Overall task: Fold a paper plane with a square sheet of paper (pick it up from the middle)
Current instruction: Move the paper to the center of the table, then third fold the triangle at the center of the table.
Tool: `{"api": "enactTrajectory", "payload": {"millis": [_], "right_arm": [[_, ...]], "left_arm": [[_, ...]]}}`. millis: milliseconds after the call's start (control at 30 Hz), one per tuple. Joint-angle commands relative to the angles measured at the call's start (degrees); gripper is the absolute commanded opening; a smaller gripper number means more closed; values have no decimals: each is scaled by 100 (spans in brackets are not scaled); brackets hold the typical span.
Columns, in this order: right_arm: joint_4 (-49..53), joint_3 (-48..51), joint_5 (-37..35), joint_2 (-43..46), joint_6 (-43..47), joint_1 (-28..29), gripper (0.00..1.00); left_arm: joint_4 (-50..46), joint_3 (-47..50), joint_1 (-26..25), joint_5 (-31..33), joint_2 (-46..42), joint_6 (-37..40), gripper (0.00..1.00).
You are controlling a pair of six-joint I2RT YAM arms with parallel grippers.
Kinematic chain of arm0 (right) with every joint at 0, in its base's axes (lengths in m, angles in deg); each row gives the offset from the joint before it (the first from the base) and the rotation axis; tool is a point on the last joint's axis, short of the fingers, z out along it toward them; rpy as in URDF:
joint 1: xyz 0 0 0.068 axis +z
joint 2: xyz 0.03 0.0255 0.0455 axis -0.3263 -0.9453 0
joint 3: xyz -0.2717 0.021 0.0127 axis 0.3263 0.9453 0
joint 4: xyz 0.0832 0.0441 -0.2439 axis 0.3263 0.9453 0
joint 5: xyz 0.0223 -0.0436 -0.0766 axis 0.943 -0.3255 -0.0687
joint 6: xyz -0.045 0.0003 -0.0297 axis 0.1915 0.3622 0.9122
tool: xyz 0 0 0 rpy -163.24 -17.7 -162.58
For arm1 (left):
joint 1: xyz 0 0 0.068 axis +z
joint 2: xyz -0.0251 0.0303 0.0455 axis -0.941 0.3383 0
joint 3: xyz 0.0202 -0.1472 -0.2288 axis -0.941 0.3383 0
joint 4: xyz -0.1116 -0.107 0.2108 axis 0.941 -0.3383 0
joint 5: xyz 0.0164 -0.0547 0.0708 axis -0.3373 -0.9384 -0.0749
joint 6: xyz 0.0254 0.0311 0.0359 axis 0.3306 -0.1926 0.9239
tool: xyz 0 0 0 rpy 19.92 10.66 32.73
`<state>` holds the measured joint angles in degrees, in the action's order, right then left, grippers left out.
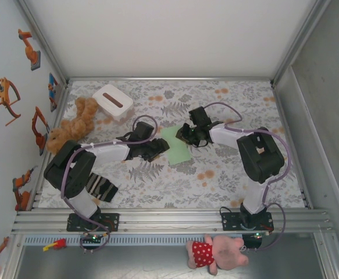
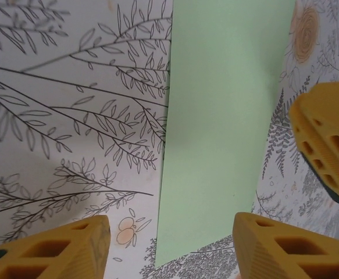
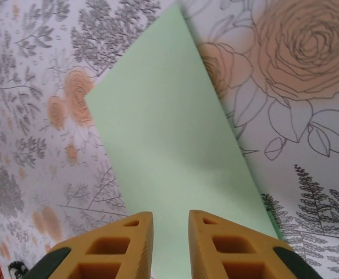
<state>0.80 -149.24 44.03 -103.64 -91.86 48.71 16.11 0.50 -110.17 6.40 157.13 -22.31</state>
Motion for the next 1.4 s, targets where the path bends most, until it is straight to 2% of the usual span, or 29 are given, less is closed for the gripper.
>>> {"api": "enactTrajectory", "payload": {"millis": [0,433,1100,1367], "right_arm": [[297,81,22,138,348,-32,22],[588,198,-45,-167,457,-47,21],[208,664,206,-370,-19,-259,19],[191,675,227,-354,-18,-278,19]], "left_arm": [[236,-121,-43,-174,141,-161,53],[291,-198,-51,-319,432,-256,31],[432,-435,-31,-732,817,-221,29],[779,-326,166,-971,736,-147,29]]}}
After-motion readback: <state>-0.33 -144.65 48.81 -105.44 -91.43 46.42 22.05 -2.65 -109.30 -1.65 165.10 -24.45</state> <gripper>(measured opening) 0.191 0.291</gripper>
